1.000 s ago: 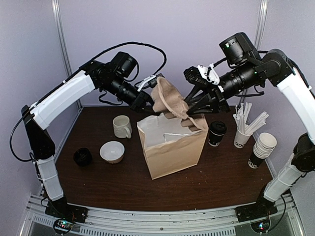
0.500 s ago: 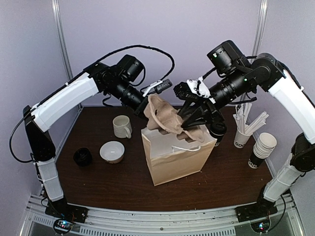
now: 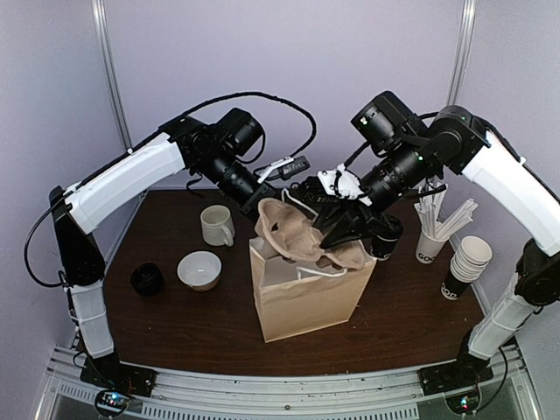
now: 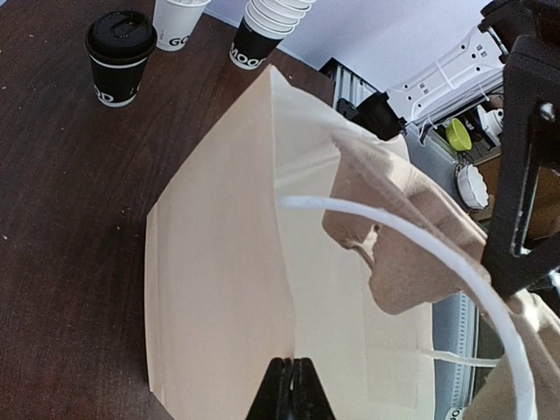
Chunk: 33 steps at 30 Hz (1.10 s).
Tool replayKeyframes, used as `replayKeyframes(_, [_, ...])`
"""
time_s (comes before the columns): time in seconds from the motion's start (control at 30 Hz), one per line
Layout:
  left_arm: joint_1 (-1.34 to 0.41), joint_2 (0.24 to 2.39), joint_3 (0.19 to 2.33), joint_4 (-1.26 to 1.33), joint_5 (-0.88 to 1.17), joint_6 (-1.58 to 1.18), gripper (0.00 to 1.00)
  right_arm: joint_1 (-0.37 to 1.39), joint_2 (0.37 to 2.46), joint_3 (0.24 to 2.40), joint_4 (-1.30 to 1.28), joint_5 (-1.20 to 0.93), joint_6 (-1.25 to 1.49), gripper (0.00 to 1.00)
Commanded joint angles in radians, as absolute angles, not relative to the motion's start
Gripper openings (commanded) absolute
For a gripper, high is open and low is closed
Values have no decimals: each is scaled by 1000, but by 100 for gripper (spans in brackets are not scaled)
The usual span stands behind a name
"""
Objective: Pack the takeout coffee
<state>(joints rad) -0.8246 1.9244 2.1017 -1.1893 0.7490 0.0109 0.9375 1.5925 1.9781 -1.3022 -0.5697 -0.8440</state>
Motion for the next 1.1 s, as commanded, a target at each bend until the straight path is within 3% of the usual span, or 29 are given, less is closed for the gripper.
replayKeyframes(0.0, [-823, 1937, 2125, -1194, 779, 37, 0, 943, 1569, 1943, -1314, -526, -858, 30])
replayKeyframes(0.57, [-822, 1948, 2153, -1194, 769, 45, 0, 955, 1608, 1998, -1289, -517, -852, 29])
replayKeyframes(1.07, [-823, 1936, 2121, -1195, 789, 63, 0, 956, 1622, 1907, -1235, -475, -862, 26])
